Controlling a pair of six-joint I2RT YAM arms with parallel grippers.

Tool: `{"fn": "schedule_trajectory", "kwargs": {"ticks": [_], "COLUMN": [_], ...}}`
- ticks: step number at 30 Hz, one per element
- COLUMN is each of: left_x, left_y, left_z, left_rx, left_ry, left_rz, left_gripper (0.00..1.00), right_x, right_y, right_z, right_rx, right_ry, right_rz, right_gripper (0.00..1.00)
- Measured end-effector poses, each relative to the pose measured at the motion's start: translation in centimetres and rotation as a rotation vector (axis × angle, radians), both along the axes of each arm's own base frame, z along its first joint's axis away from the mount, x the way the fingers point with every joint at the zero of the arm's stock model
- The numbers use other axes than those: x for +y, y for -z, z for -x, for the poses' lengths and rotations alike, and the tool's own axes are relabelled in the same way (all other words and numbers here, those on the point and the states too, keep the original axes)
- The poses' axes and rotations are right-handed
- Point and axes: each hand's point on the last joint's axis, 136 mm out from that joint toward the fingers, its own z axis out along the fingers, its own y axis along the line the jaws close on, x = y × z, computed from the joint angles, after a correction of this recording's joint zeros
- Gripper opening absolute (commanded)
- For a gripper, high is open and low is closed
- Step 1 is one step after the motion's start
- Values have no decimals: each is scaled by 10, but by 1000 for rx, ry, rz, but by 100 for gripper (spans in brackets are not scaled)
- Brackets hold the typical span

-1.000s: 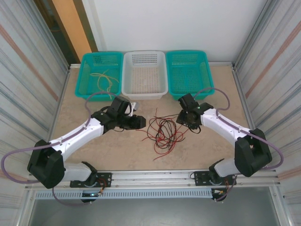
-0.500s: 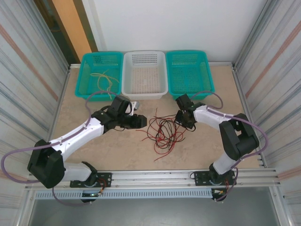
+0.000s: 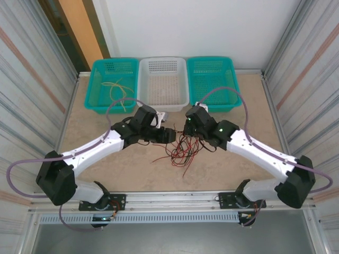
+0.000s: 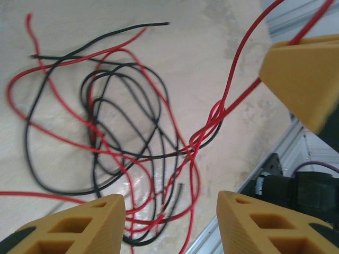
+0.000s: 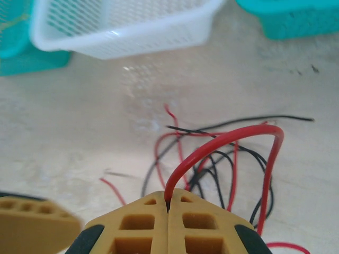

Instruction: Untangle the cables

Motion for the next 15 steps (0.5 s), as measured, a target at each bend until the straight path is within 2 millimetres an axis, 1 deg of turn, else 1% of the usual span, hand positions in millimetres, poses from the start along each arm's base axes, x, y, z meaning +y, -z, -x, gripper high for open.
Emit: {"fn": "schedule_trajectory", "kwargs": {"ticks": [3,6,10,12,14,15], "left_x": [-9,-13,-18,-21,-23,-24], "left_y": [-14,-30,-52,-57,-56,-55], "left_z": [-2,-4,-5,-5,-2,-1], "left_rx": [-37,-83,-144,-158,-157,-155], "left_ry": [18,26,38,47,57,63], "left_rz": [45,90,156,185,199,201], "left_gripper": [49,52,51,51,52,51], "right_x": [9,16,18,15,11,10], "right_y": [-35,-73,-122,-146,-169,-177], "right_z": [7,16,29,35,38,39], "right_rx": [-80,-164,-286,-344,-397,-418], "right_ry": [-53,-109,-173,-193,-201,-205], "right_rz": [-37,-93,-190,-237,-273,-283], "right_gripper": [0,0,0,0,0,0]}}
